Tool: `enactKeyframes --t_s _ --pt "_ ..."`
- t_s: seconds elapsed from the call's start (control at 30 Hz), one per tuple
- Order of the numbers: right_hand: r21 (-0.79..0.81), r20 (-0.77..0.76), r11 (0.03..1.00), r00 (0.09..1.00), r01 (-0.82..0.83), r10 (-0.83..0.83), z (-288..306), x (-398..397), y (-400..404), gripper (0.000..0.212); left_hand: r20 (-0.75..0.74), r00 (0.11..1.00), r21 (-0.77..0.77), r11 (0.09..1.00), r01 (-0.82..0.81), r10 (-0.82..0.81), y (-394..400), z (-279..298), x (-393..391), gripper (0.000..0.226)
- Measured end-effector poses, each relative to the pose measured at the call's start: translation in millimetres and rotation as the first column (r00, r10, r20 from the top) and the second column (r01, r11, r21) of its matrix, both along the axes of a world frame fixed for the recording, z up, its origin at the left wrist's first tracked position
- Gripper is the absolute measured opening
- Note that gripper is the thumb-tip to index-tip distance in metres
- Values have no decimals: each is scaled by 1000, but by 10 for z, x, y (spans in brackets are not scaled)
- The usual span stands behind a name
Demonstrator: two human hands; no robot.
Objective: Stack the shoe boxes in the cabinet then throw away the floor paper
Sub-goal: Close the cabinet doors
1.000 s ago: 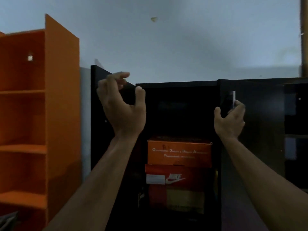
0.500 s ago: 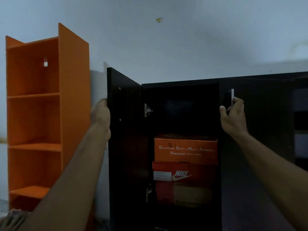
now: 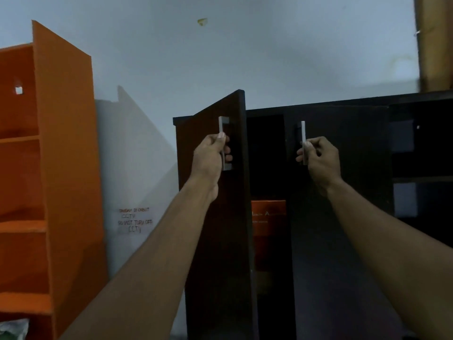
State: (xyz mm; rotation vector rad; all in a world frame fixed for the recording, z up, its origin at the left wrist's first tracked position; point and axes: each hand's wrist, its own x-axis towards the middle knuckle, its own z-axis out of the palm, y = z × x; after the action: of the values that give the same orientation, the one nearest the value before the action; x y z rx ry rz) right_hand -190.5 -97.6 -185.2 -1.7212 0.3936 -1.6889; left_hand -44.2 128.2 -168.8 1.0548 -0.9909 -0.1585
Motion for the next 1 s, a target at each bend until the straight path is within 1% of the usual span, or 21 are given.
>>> enactKeyframes --t_s 0.17,0.3,0.47,0.57,0.77,0.9,1.0 --pt "36 -41 999 999 -19 20 32 72 -84 10 42 998 12 999 39 -40 -423 -16 -68 25" --pt "62 -19 998 1000 -20 21 31 159 -134 17 67 995 14 997 78 -79 -637 1 -31 23" --pt "90 -28 996 1000 8 -6 24 259 -176 22 107 991 14 997 77 -78 -849 -3 71 24" --pt "102 -39 994 999 31 -28 41 306 -198 23 98 993 18 998 64 -66 -1017 -1 119 23" --pt "77 -45 990 992 119 -116 58 428 -269 20 73 996 55 997 52 -56 -1341 13 223 24" --pt "56 -30 984 986 168 -166 53 530 -357 18 42 995 106 990 88 -93 -1536 6 322 21" --pt "47 -14 982 983 185 -185 41 597 -437 17 64 995 100 993 63 -70 -1674 -1 381 22"
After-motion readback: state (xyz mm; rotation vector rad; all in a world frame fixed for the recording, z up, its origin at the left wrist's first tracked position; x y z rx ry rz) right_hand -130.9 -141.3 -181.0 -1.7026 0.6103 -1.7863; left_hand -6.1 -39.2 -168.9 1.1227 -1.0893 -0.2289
